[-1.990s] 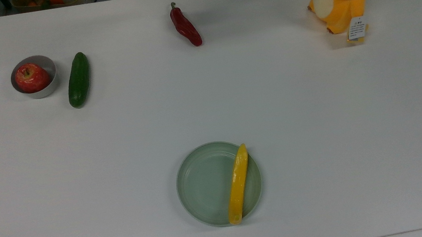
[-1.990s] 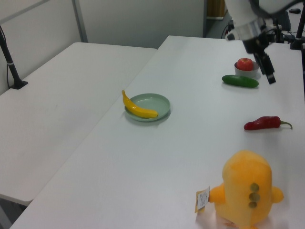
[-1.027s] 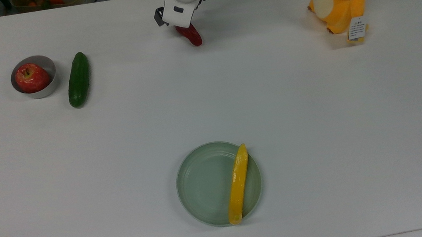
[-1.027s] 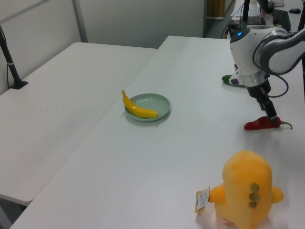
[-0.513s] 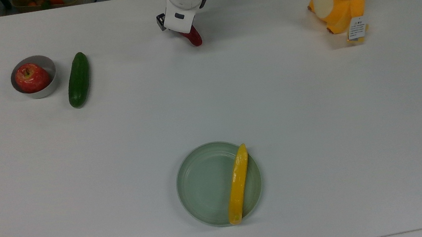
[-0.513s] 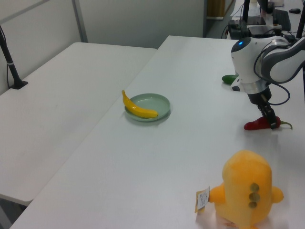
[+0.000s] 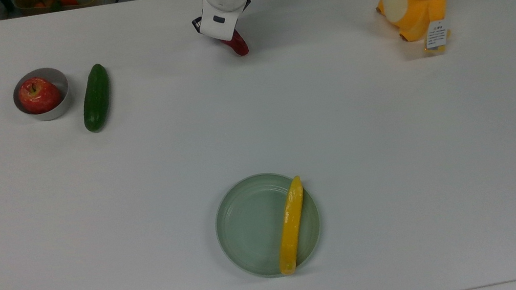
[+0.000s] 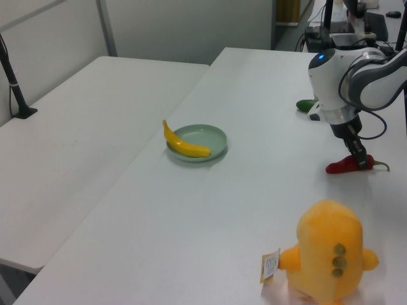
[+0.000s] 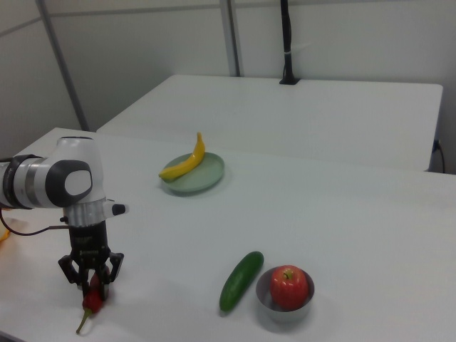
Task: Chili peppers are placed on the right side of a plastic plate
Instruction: 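Lift the red chili pepper and carry it toward the green plate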
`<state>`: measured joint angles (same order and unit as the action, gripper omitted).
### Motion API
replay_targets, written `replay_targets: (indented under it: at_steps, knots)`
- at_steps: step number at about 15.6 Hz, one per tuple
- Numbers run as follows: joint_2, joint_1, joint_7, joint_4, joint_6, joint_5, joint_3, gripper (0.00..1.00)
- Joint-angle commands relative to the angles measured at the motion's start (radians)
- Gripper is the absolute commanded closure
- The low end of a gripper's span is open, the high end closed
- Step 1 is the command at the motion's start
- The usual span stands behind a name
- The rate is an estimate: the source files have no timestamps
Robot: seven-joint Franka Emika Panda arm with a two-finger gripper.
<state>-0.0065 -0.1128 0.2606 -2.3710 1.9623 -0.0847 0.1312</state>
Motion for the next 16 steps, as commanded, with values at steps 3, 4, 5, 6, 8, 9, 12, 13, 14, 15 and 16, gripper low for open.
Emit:
replay_targets:
  at_steps: [3, 4, 5, 6, 8, 9, 12, 13, 14, 15, 16]
  knots:
    - [-0.024, 0.028, 0.002, 0.084, -0.025, -0.010, -0.001, 0.79]
    - [-0.021, 0.035, 0.002, 0.114, -0.028, -0.010, -0.005, 0.79]
    - [-0.018, 0.044, 0.002, 0.146, -0.029, -0.009, -0.010, 0.79]
    - [-0.012, 0.056, 0.002, 0.188, -0.029, -0.006, -0.012, 0.79]
    - [0.012, 0.090, 0.005, 0.283, -0.029, 0.000, -0.013, 0.79]
    - [0.032, 0.105, 0.005, 0.330, -0.028, 0.002, -0.013, 0.79]
    - [0.115, 0.139, 0.002, 0.487, -0.023, 0.006, -0.028, 0.79]
    - [0.156, 0.146, 0.002, 0.553, -0.022, 0.008, -0.034, 0.79]
    - [0.199, 0.156, 0.002, 0.620, -0.020, 0.017, -0.036, 0.79]
    - [0.238, 0.169, 0.002, 0.680, -0.017, 0.026, -0.036, 0.79]
    - [0.270, 0.182, 0.002, 0.725, -0.011, 0.037, -0.036, 0.79]
